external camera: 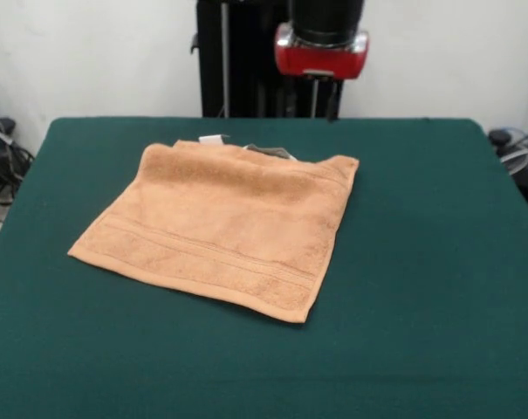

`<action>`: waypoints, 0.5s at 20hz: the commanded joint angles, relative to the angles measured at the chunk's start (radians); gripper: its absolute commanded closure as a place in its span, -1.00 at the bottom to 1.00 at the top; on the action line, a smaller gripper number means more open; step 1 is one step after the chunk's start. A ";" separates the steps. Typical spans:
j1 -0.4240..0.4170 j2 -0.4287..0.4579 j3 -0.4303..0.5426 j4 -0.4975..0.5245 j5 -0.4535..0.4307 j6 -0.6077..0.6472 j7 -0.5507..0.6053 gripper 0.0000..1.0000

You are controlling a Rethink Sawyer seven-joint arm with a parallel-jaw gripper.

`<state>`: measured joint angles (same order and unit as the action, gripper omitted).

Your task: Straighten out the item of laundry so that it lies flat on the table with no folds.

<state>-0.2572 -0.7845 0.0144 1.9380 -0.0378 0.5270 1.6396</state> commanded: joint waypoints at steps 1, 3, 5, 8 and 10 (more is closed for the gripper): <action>-0.056 0.101 0.089 -0.142 -0.090 -0.033 -0.054 -1.00; -0.073 0.114 0.106 -0.151 -0.107 -0.037 -0.058 -1.00; -0.086 0.137 0.120 -0.158 -0.118 -0.053 -0.053 -1.00; -0.100 0.169 0.134 -0.166 -0.134 -0.076 -0.040 -1.00; -0.099 0.194 0.136 -0.179 -0.146 -0.072 -0.037 -1.00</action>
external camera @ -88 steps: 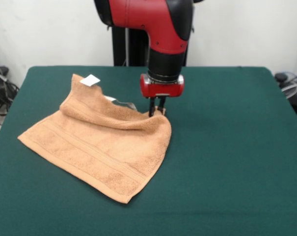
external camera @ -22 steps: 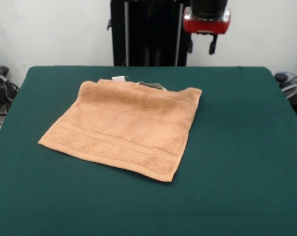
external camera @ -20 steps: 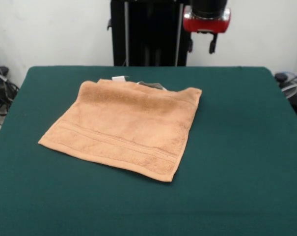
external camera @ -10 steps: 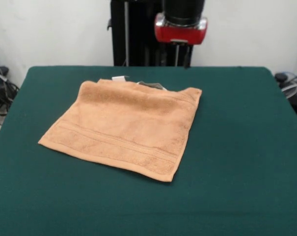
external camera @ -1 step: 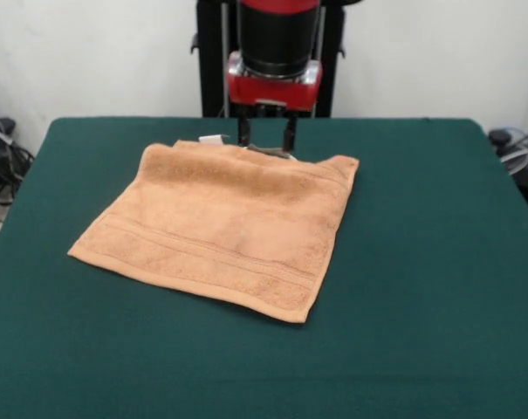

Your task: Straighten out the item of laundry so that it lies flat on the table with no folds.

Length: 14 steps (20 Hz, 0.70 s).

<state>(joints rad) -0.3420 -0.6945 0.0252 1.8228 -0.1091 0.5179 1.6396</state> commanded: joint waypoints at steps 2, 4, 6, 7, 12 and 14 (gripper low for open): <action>-0.014 0.133 0.129 -0.071 -0.081 -0.073 -0.029 -1.00; -0.017 0.167 0.137 -0.072 -0.082 -0.095 -0.017 -1.00; -0.019 0.192 0.146 -0.077 -0.088 -0.114 -0.010 -1.00; -0.021 0.202 0.150 -0.078 -0.091 -0.126 -0.006 -1.00; -0.007 0.231 0.139 -0.106 -0.114 -0.139 0.002 -1.00; -0.018 0.253 0.151 -0.111 -0.124 -0.168 0.000 -1.00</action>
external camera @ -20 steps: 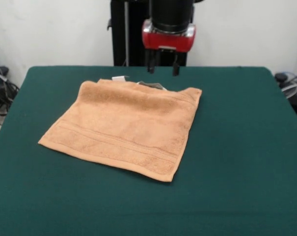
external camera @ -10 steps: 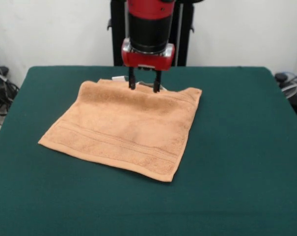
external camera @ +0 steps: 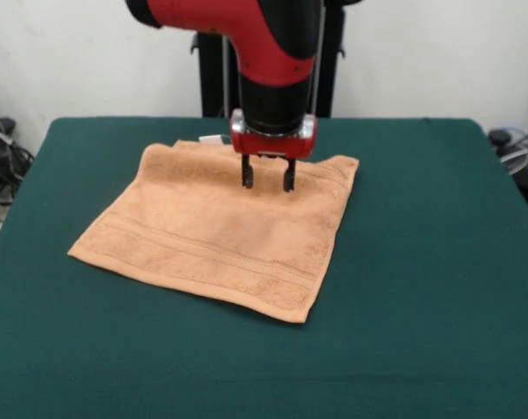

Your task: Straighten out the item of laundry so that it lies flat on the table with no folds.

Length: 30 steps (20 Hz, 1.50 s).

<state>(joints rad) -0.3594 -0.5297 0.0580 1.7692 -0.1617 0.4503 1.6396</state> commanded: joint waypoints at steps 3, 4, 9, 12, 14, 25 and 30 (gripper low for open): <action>-0.011 0.109 0.130 -0.068 -0.076 -0.114 0.004 -1.00; -0.016 0.114 0.135 -0.070 -0.080 -0.121 0.005 -1.00; -0.030 0.124 0.150 -0.066 -0.089 -0.145 0.015 -1.00; -0.034 0.132 0.156 -0.073 -0.091 -0.145 0.010 -1.00; -0.025 0.134 0.146 -0.082 -0.098 -0.146 0.008 -1.00; -0.037 0.210 0.165 -0.129 -0.132 -0.178 -0.001 -1.00; -0.037 0.214 0.167 -0.132 -0.141 -0.186 -0.001 1.00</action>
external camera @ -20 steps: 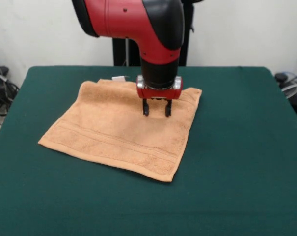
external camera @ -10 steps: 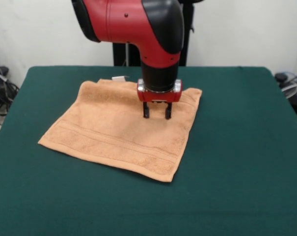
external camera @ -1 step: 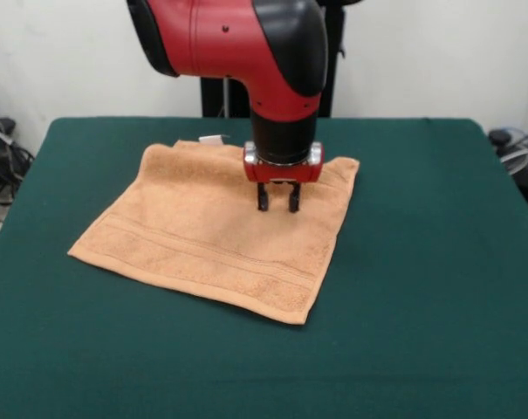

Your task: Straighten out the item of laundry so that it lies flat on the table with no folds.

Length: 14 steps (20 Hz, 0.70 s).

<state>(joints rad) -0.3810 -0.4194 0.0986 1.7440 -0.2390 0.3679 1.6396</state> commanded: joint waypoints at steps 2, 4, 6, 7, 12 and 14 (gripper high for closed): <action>-0.013 0.102 0.124 -0.109 -0.066 -0.096 -0.003 1.00; -0.016 0.103 0.128 -0.108 -0.070 -0.093 -0.002 1.00; -0.015 0.103 0.129 -0.106 -0.070 -0.088 0.004 1.00; -0.015 0.104 0.130 -0.104 -0.072 -0.091 0.007 1.00; -0.014 0.105 0.142 -0.099 -0.068 -0.087 0.012 1.00; -0.013 0.112 0.150 -0.098 -0.066 -0.089 0.012 1.00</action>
<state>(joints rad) -0.3871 -0.4200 0.1059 1.7375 -0.2617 0.3693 1.6396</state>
